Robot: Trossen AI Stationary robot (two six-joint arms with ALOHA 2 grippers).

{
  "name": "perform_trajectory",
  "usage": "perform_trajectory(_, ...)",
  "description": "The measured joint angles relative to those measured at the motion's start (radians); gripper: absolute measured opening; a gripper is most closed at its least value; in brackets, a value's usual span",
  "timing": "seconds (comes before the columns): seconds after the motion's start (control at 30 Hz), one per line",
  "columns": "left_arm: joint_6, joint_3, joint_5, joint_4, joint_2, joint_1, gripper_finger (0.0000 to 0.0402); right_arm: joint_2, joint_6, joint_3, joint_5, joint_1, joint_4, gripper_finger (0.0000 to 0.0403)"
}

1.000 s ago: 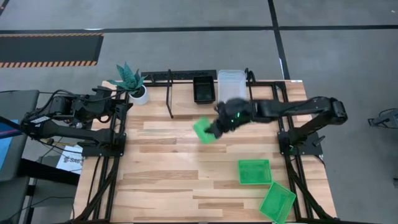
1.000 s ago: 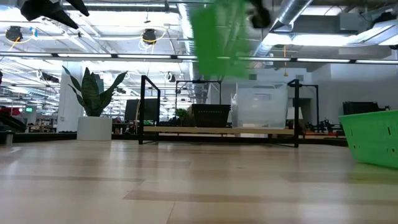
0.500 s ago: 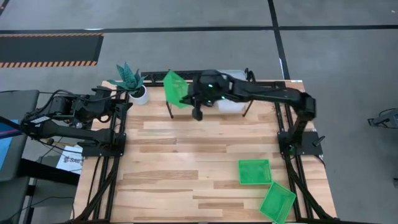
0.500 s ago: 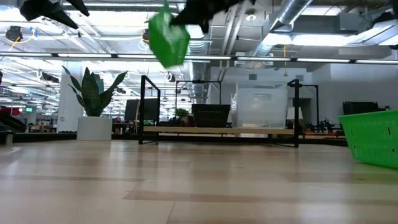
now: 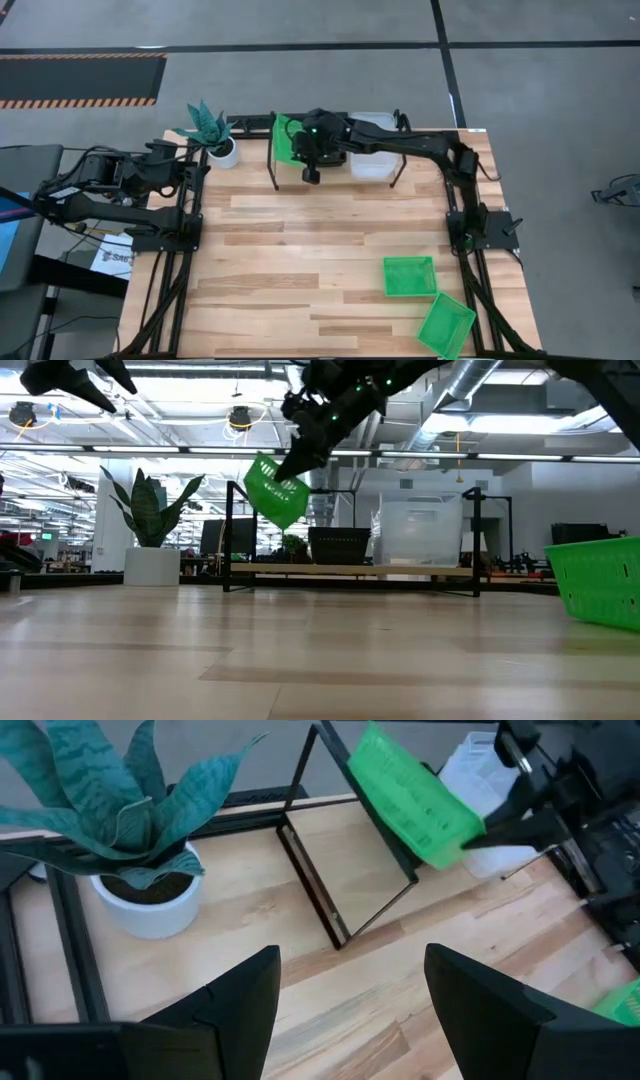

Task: Stack baskets on shelf by color
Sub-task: Put the top green bin on the shelf

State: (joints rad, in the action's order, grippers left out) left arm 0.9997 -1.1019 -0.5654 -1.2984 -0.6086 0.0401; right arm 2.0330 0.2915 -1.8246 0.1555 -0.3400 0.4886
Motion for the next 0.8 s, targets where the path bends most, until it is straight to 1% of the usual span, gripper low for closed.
perform_trajectory(0.27,0.008,0.000,-0.024,0.000,0.000,0.000,0.0236,0.031,0.009,0.000,-0.009,-0.016,0.008,0.0008)
perform_trajectory(0.3,0.008,0.000,-0.024,0.000,0.000,0.000,0.0236,0.043,0.011,-0.002,-0.017,-0.016,-0.004,0.0008)
perform_trajectory(0.37,0.008,0.000,-0.025,0.000,0.000,0.000,0.0236,0.055,0.015,0.003,-0.041,-0.016,0.032,0.0009)
perform_trajectory(0.43,0.009,0.000,-0.026,0.001,0.000,0.000,0.0236,0.074,0.023,0.001,-0.061,-0.016,0.011,0.0012)
perform_trajectory(0.53,0.009,0.000,-0.026,0.001,0.000,0.000,0.0236,0.085,0.026,0.003,-0.063,-0.015,0.039,0.0017)
perform_trajectory(0.6,0.010,0.000,-0.026,0.001,0.000,0.000,0.0236,0.086,0.030,0.003,-0.066,-0.015,0.026,0.0020)
perform_trajectory(0.8,0.011,0.000,-0.026,0.002,0.000,0.000,0.0236,0.083,0.027,0.002,-0.141,-0.014,-0.020,0.0036)
